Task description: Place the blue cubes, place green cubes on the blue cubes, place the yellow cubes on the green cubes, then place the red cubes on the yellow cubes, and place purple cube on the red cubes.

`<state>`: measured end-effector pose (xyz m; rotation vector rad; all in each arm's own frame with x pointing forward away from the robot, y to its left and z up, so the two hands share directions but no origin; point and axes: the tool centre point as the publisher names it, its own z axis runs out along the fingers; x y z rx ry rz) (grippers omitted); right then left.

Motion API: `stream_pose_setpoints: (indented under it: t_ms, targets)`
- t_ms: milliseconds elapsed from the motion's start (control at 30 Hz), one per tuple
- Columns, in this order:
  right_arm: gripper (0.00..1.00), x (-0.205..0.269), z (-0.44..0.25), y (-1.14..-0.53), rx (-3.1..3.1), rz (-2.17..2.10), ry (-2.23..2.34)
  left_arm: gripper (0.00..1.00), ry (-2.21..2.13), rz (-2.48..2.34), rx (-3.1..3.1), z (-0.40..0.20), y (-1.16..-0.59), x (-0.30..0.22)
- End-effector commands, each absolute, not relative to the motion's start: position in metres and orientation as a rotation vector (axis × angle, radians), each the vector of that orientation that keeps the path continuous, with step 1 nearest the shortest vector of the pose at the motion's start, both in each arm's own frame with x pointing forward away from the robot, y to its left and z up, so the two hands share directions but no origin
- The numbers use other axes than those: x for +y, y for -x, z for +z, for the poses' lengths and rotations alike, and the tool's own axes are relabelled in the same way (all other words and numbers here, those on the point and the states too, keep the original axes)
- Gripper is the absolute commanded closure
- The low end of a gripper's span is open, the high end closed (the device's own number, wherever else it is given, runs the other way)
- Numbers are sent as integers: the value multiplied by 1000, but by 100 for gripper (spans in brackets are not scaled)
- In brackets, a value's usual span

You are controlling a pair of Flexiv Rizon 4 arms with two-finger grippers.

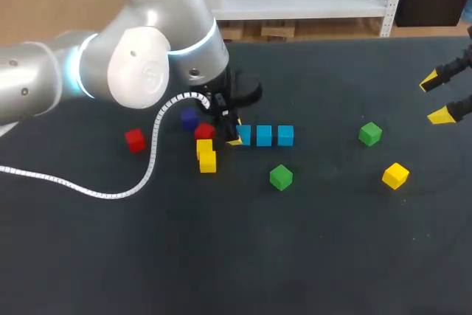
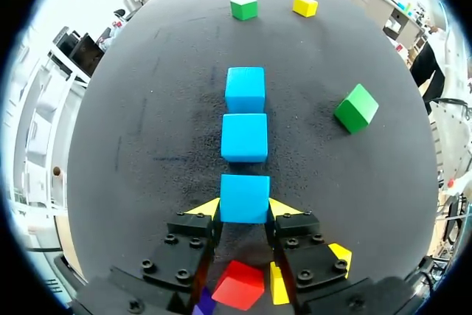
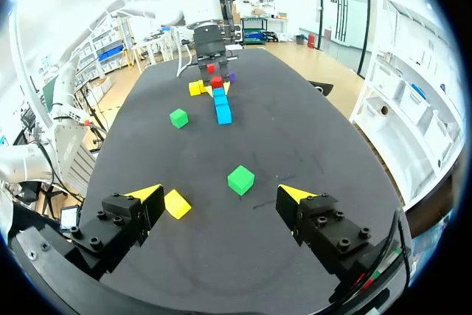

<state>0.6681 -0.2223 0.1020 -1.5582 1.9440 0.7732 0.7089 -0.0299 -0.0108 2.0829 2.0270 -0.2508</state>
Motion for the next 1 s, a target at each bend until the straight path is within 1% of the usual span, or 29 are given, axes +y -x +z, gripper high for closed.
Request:
stream_pose_setpoints:
  t_ms: [33, 233, 267, 300, 367, 400, 433, 467, 533, 633, 667, 767, 800, 833, 1000]
  targets:
    - [0, -222, 102, -668, 1942, 773, 1558, 100, -2088, -254, 2028, -11, -711, -30]
    - [0, -222, 102, -668, 1942, 773, 1558, 100, -2090, -257, 2031, -12, -711, -29]
    - [0, -222, 102, -668, 1942, 773, 1558, 99, -2090, -258, 2032, -12, -711, -29]
    - [0, -222, 102, -668, 1942, 773, 1558, 95, -2091, -258, 2032, -12, -711, -29]
    - [0, -222, 102, -668, 1942, 773, 1558, 81, -2091, -259, 2032, -12, -711, -29]
    - [0, -222, 102, -668, 1942, 773, 1558, 77, -2091, -259, 2032, -12, -711, -29]
    - [0, -222, 102, -668, 1942, 773, 1558, 76, -2090, -260, 2032, -12, -711, -29]
    - [0, -222, 102, -668, 1942, 773, 1558, 78, -2090, -259, 2032, -12, -712, -29]
    - [0, -222, 102, -668, 1942, 773, 1558, 78, -2088, -259, 2034, -12, -712, -29]
    - [0, -222, 102, -668, 1942, 773, 1558, 71, -2086, -261, 2035, -13, -713, -29]
    - [0, -222, 102, -668, 1942, 773, 1558, 63, -2087, -262, 2036, -13, -713, -29]
    - [0, -222, 102, -668, 1942, 773, 1558, 49, -2087, -268, 2037, -13, -713, -29]
    - [0, -222, 102, -668, 1942, 773, 1558, 20, -2089, -273, 2040, -13, -713, -29]
    - [0, -222, 102, -668, 1942, 773, 1558, 0, -2089, -277, 2041, -12, -713, -30]
    - [0, -222, 102, -668, 1942, 773, 1558, 0, -2046, -296, 2062, -3, -716, -25]
